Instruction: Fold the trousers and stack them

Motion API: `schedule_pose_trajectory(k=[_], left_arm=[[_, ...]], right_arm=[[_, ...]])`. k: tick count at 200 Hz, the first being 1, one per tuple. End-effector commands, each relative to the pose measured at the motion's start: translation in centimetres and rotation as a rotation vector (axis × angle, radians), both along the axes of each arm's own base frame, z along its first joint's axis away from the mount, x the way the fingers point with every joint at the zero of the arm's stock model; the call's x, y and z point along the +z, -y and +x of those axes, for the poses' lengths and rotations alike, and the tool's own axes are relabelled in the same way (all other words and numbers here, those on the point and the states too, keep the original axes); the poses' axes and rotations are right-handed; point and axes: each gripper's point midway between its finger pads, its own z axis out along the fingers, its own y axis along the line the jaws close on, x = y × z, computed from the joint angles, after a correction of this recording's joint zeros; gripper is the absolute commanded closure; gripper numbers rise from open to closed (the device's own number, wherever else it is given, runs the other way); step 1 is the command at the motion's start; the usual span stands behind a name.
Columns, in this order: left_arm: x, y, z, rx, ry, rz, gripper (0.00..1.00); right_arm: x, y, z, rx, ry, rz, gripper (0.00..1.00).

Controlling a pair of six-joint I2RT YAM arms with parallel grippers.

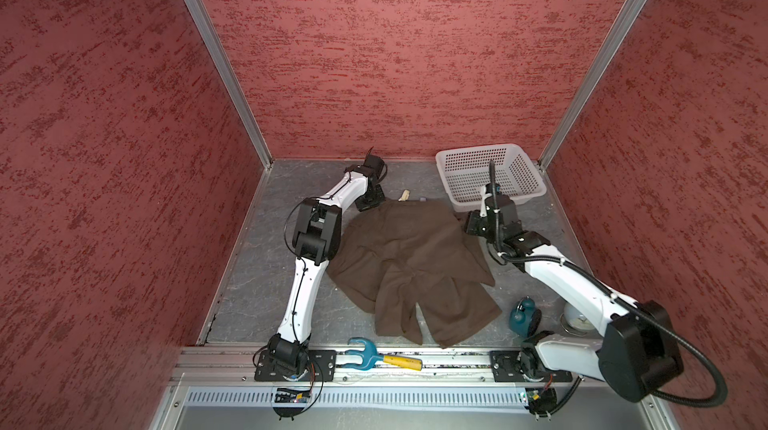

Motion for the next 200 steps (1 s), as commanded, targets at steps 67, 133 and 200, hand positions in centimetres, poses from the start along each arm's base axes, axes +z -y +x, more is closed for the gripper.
schedule_pose_trajectory(k=[67, 133, 200], left_arm=[[23.3, -7.3, 0.5, 0.068, 0.413, -0.034, 1.00], [26.9, -15.2, -5.6, 0.222, 0.533, 0.000, 1.00], [15.2, -21.6, -12.9, 0.411, 0.312, -0.077, 1.00]], right_arm=[[11.0, 8.6, 0.1, -0.268, 0.227, -0.046, 1.00], [13.8, 12.4, -1.6, -0.433, 0.264, -0.143, 1.00], [6.0, 16.4, -5.1, -0.612, 0.097, -0.075, 1.00]])
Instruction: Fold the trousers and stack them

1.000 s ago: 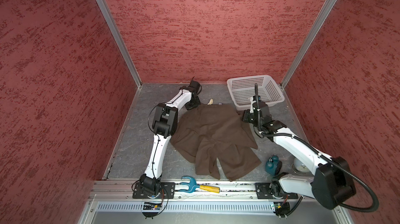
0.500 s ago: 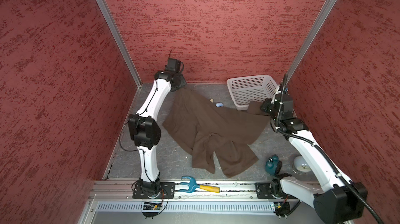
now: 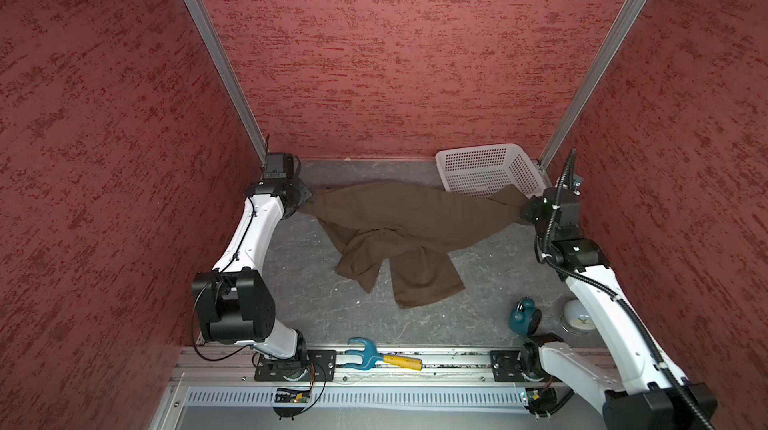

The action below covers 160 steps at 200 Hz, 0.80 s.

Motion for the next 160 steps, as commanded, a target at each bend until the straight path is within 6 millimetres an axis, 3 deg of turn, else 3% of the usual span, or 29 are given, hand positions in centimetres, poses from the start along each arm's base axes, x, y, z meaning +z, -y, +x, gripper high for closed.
schedule_pose_trajectory(k=[1, 14, 19, 40, 46, 55, 62, 79, 94, 110, 124, 142, 160], left_arm=[[-0.1, -0.4, -0.6, 0.019, 0.050, -0.045, 1.00], [-2.0, -0.8, -1.6, 0.044, 0.016, -0.071, 1.00], [-2.6, -0.9, -1.8, 0.050, 0.008, -0.088, 1.00], [-4.2, -0.4, -2.0, 0.036, 0.006, -0.167, 1.00], [-4.2, -0.2, -1.9, 0.028, 0.009, -0.182, 1.00], [-3.6, 0.2, -1.4, 0.012, 0.024, -0.199, 0.91], [-3.0, 0.5, -1.1, -0.003, 0.039, -0.209, 0.81], [-1.0, 1.1, -0.1, -0.028, 0.083, -0.204, 0.38], [0.5, 1.9, 0.5, -0.044, 0.104, -0.183, 0.17], [1.3, 3.2, 1.0, -0.073, 0.104, -0.142, 0.07], [1.1, 5.0, 1.7, -0.122, 0.089, -0.114, 0.04], [-0.7, 7.4, 2.6, -0.185, 0.030, -0.097, 0.04], [-3.3, 9.0, 3.2, -0.219, -0.049, -0.085, 0.05]], right_arm=[[-2.5, 1.5, -1.4, -0.090, -0.043, 0.054, 1.00], [-4.4, 1.7, -1.8, -0.106, -0.088, 0.072, 1.00], [-5.2, 1.8, -1.9, -0.108, -0.105, 0.079, 0.96], [-7.3, 0.9, -1.2, -0.039, -0.186, 0.085, 0.59], [-7.5, 0.7, -1.0, -0.023, -0.213, 0.081, 0.53], [-7.7, 0.6, -0.6, -0.007, -0.247, 0.063, 0.47], [-7.6, 0.6, -0.4, -0.001, -0.264, 0.048, 0.44], [-7.1, 0.0, 0.3, 0.056, -0.267, 0.026, 0.46], [-7.1, -1.9, 1.4, 0.165, -0.258, 0.059, 0.49], [-8.3, -4.4, 2.3, 0.272, -0.277, 0.108, 0.47], [-10.1, -7.1, 2.9, 0.368, -0.323, 0.107, 0.42], [-12.6, -10.2, 3.2, 0.470, -0.394, 0.072, 0.34], [-14.5, -11.6, 3.3, 0.503, -0.443, 0.057, 0.28]])
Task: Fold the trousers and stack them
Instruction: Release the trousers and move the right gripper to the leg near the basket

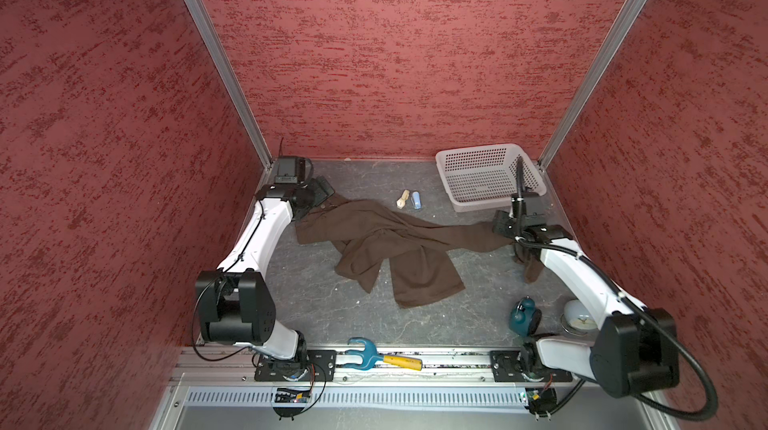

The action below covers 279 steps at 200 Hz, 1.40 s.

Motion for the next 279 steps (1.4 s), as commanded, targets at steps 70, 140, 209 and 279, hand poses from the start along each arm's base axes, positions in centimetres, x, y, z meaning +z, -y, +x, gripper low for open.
schedule_pose_trajectory(k=[70, 140, 209, 279], left_arm=[[-11.8, 4.5, 1.5, -0.080, -0.306, 0.051, 0.13], [-6.3, 6.3, 3.0, -0.125, -0.213, 0.077, 1.00], [11.9, 3.3, 1.5, -0.042, 0.240, 0.255, 0.87], [-2.3, -0.6, -1.3, 0.032, -0.116, 0.043, 0.31]], right_arm=[[-5.6, -4.6, 1.5, 0.170, -0.083, 0.045, 0.20], [-5.7, -5.4, 4.2, 0.174, -0.065, 0.060, 0.13], [-2.2, -9.1, 4.5, 0.314, 0.074, 0.100, 0.01], [1.0, -14.0, 2.9, 0.504, 0.243, 0.016, 0.01]])
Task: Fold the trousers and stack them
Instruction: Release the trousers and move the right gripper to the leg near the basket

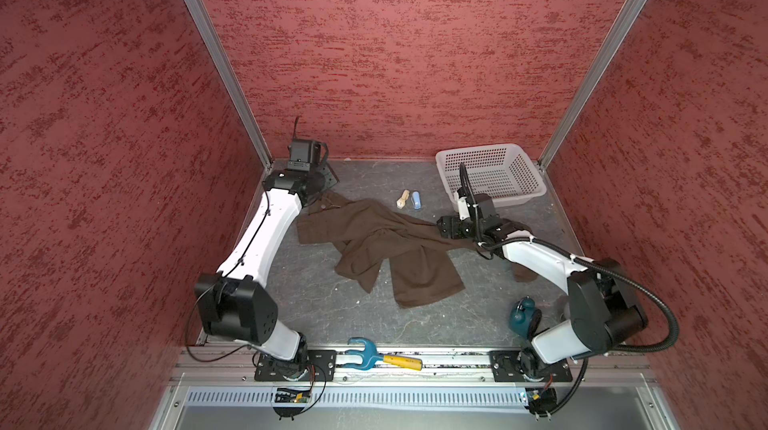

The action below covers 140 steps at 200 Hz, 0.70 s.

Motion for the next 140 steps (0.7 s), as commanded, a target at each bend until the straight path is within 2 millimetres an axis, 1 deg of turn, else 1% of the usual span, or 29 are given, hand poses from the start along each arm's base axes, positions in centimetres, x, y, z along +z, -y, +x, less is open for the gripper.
schedule_pose_trajectory(k=[1, 11, 24, 41, 70, 104, 140], left_arm=[[-5.0, -1.1, -1.6, 0.038, -0.143, -0.090, 0.30], [-6.4, -1.9, -1.7, 0.067, -0.175, -0.109, 0.22], [-8.0, -2.9, -1.6, 0.097, -0.208, -0.119, 0.20], [-9.7, -3.3, -1.2, 0.117, -0.227, -0.132, 0.16], [-11.8, -3.1, -0.3, 0.121, -0.253, -0.154, 0.14], [-14.1, -3.7, 0.0, 0.145, -0.308, -0.130, 0.12], [-16.6, -4.0, -0.1, 0.160, -0.376, -0.118, 0.11]], right_arm=[[2.3, -0.7, 0.8, 0.041, 0.122, -0.026, 0.01], [2.0, -1.0, 0.9, 0.047, 0.107, -0.035, 0.01], [1.6, -1.8, 0.9, 0.072, 0.087, -0.034, 0.01], [1.3, -2.8, 1.1, 0.092, 0.093, -0.052, 0.01], [1.0, -4.1, 2.0, 0.109, 0.086, -0.060, 0.01], [0.6, -4.9, 3.3, 0.111, 0.081, -0.059, 0.01], [-1.2, -5.7, 4.1, 0.127, 0.049, -0.067, 0.01]])
